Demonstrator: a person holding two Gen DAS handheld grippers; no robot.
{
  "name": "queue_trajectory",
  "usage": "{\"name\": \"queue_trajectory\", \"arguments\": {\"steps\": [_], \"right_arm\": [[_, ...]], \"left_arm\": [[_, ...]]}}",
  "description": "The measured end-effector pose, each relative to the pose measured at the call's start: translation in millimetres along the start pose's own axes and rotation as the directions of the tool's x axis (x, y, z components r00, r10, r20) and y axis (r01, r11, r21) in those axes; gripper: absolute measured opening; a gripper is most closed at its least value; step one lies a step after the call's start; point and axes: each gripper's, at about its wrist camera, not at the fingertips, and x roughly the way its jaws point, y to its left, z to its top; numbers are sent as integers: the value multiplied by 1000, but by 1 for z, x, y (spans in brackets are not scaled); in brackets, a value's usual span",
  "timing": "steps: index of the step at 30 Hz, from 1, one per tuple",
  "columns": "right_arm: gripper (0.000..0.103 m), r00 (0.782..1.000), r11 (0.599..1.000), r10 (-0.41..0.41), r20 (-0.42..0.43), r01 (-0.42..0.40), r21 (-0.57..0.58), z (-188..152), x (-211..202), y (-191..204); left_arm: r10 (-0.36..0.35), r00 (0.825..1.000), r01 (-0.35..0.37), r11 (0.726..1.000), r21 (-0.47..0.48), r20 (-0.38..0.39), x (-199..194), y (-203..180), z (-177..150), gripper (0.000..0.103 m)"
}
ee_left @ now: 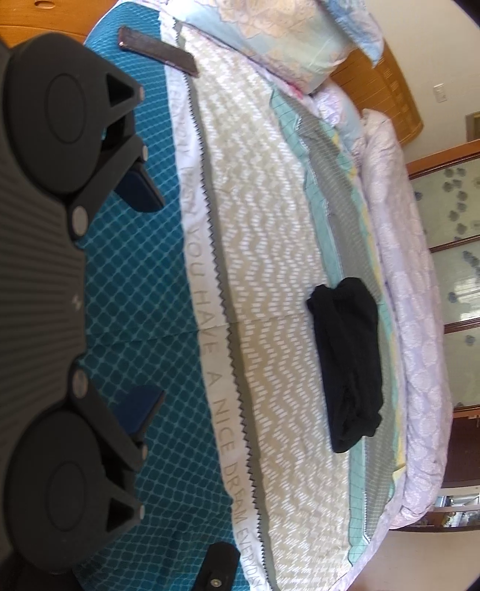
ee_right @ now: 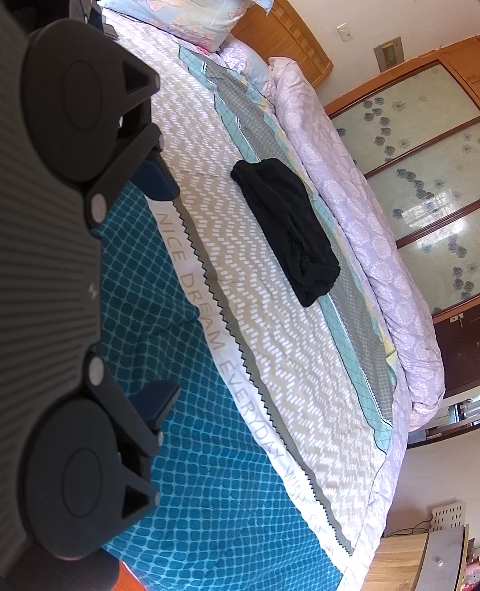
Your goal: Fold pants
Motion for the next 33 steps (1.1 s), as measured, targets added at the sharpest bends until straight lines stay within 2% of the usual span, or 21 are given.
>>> {"name": "queue_trajectory", "arguments": {"steps": [13, 23, 33], "right_arm": [[103, 997, 1000, 0, 73, 0, 4, 20, -10, -4], [103, 994, 998, 56, 90, -54, -27, 49, -6, 3], [103, 992, 996, 74, 101, -69, -49, 64, -5, 0]], "left_arm": [[54, 992, -53, 999, -13, 110, -18, 6, 19, 103], [35, 992, -37, 999, 15, 121, -18, -2, 48, 103], [22, 990, -27, 999, 37, 137, -20, -13, 75, 103]]}}
